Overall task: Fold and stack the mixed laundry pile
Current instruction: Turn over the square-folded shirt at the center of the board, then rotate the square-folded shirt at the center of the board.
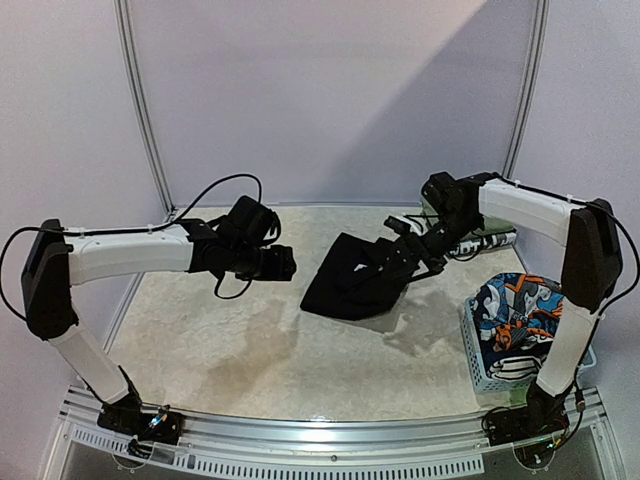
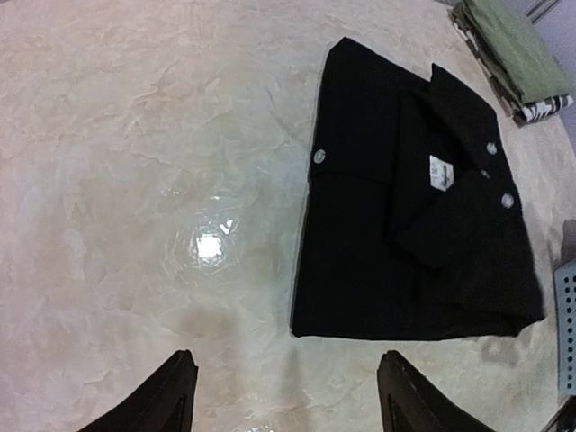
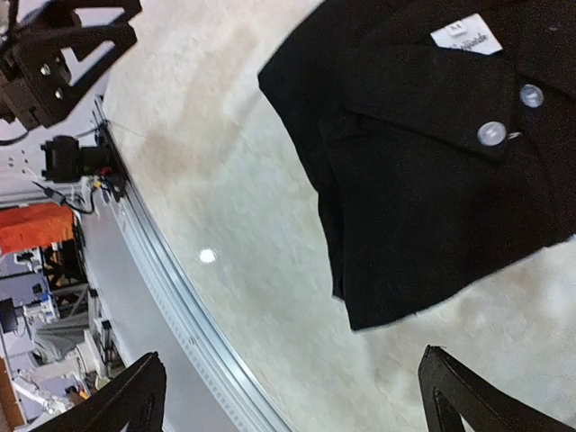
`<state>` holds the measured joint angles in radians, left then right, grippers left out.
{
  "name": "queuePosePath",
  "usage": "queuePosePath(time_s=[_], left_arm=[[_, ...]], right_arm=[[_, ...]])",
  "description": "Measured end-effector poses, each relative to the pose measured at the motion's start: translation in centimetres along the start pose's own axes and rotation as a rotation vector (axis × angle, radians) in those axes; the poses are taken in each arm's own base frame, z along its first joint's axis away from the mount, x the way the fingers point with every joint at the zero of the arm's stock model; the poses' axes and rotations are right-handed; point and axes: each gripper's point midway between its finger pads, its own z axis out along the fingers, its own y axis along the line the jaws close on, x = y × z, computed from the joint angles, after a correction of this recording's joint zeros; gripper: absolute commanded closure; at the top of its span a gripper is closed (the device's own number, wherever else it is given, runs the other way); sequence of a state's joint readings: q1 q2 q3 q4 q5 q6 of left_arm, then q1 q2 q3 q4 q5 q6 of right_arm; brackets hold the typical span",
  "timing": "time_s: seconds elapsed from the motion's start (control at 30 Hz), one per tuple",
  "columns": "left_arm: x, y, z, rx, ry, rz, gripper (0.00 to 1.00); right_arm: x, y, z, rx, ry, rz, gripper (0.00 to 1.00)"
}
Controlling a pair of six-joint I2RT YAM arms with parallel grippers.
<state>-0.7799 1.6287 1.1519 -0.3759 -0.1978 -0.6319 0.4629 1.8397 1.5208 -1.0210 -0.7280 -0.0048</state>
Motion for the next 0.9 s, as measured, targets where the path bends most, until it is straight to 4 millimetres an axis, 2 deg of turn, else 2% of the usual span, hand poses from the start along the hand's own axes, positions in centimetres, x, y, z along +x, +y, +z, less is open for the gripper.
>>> queuePosePath(time_s=[0.07,0.13,0.2,0.3,0.37,0.43,0.53,0.6,0.73,0.9], left_arm=[[0.0,-0.5,0.1,0.003,-0.019,-0.041,0.31],[-0.3,-1.4,0.2,0.03,-0.045,-0.095,0.32],[-0.7,-2.2,0.7,0.059,-0.067,-0.159,0.33],[0.1,-2.9,2.1,0.102,-0.066,-0.269,0.34],[1.7,-3.1,3.3,0.123,-0.039,-0.352,0.34],[3.7,-3.2,4.3,0.131,-0.004,-0.42,0.33],[5.8,-4.3,5.0,0.145,0.042,-0.481,0.32],[6.1,-5.3,4.9,0.171,0.047,-0.516,0.31],[5.7,-6.6,5.6,0.222,0.048,-0.614,0.31],[8.0,-6.5,9.4,0.218,0.1,-0.716,0.35]], right_arm=[[0.3,-0.8,-1.1,0.032,0.028,0.001,0.01],[-1.2,-1.4,-2.6,0.049,0.006,-0.021,0.04],[-4.2,-2.5,-4.4,0.086,-0.051,-0.088,0.07],[-7.9,-5.2,-5.5,0.174,-0.104,-0.209,0.07],[-9.6,-7.8,-4.6,0.235,-0.099,-0.272,0.05],[-10.2,-10.4,-2.9,0.28,-0.066,-0.308,0.02],[-9.5,-14.5,0.1,0.333,0.018,-0.339,0.01],[-9.1,-16.5,1.4,0.356,0.06,-0.35,0.01],[-8.7,-18.3,2.8,0.375,0.093,-0.369,0.05],[-8.5,-18.1,3.4,0.356,0.092,-0.359,0.09]])
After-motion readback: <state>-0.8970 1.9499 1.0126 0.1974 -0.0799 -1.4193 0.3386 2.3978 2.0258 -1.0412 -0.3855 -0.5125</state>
